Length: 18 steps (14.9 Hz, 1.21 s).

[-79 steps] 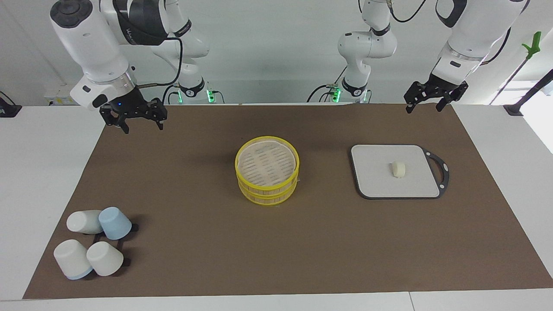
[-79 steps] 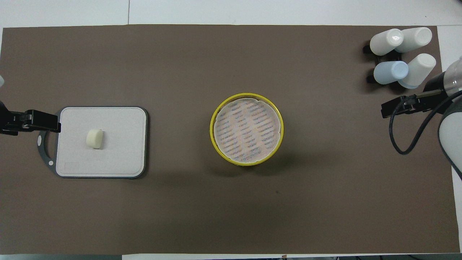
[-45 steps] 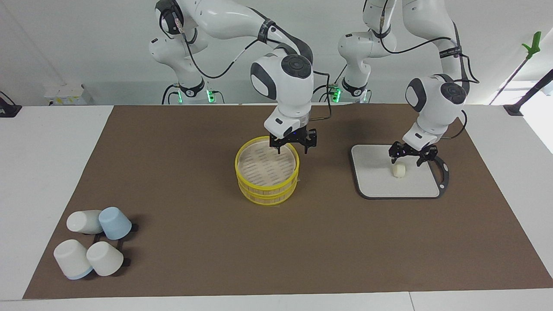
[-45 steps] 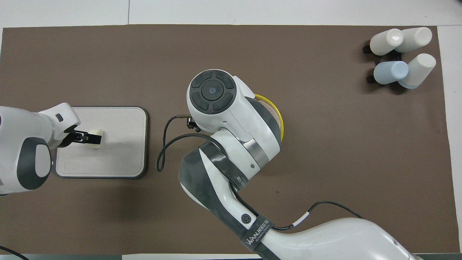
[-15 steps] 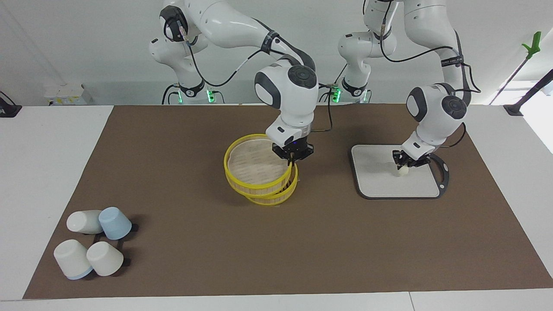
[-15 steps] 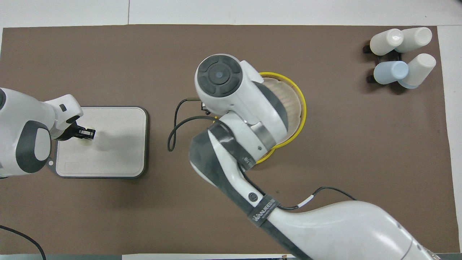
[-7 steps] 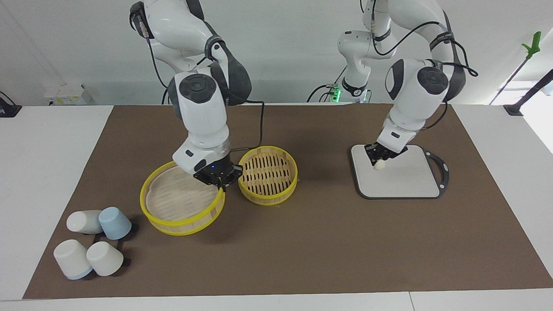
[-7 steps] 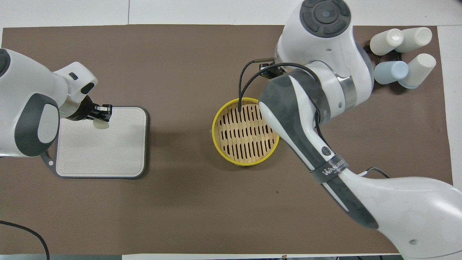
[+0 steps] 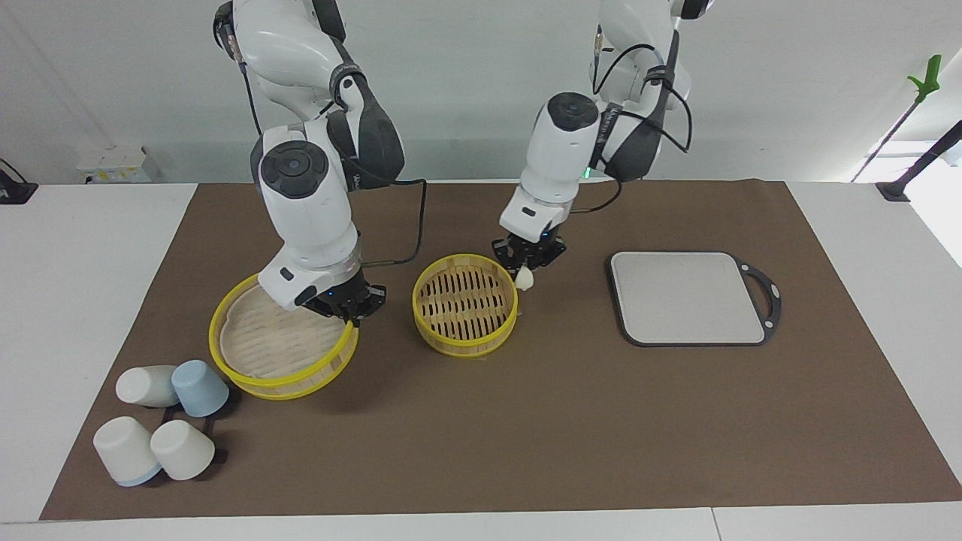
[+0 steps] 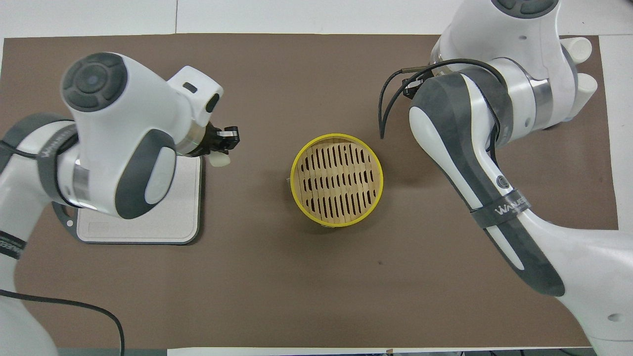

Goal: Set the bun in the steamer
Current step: 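Carry the bun into the open steamer with the left gripper and release it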

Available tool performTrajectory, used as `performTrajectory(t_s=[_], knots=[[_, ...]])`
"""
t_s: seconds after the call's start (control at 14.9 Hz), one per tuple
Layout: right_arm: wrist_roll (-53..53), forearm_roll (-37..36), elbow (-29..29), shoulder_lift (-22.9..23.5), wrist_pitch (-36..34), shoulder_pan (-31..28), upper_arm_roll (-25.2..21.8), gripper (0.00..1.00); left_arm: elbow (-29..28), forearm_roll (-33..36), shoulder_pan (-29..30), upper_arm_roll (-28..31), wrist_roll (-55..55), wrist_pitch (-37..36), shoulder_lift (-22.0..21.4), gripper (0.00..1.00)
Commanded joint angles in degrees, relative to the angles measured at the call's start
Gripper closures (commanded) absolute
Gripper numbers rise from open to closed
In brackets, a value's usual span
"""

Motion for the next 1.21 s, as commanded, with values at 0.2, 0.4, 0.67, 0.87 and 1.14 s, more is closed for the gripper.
performTrajectory(t_s=[0.2, 0.4, 0.67, 0.87, 1.14], knots=[[-1.18, 1.17, -0.77, -1.34, -0.83, -1.47, 0.46, 1.0, -2.46, 0.05, -7.01, 1.4, -0.31, 8.72, 7.83, 0.77], [-1.53, 1.17, -1.12, -1.51, -0.83, -1.81, 0.46, 1.0, -2.9, 0.05, -8.24, 1.4, -0.31, 10.92, 9.85, 0.77], [-1.45, 2.05, -1.12, -1.51, -0.66, -1.82, 0.55, 1.0, -4.22, -0.13, -9.21, 1.31, -0.57, 14.18, 10.82, 0.51], [-1.45, 4.51, -1.12, -1.51, -0.48, -2.61, 0.46, 1.0, -4.05, -0.13, -9.21, 1.4, -2.42, 13.57, 10.74, 0.0], [-1.53, 4.51, -1.21, -1.51, -0.39, -2.61, 0.37, 1.0, -4.14, -0.74, -6.59, 1.22, -2.16, 7.17, 5.83, 0.0]])
